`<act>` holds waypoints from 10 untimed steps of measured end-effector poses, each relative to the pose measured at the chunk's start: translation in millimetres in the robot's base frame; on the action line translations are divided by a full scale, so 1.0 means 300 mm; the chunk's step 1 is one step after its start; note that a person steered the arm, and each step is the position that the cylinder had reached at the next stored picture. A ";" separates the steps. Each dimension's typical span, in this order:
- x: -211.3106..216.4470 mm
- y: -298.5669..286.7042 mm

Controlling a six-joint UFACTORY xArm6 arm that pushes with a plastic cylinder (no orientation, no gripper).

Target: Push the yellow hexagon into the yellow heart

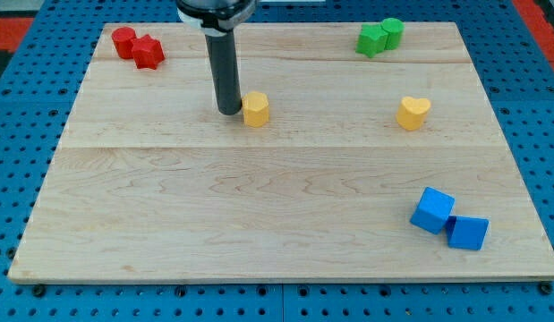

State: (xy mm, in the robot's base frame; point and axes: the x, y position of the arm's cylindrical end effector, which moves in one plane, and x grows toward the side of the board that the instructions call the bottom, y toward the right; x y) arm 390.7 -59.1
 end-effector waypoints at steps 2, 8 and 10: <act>0.150 0.200; 0.148 0.448; 0.162 0.611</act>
State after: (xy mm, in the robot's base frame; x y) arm 439.3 124.1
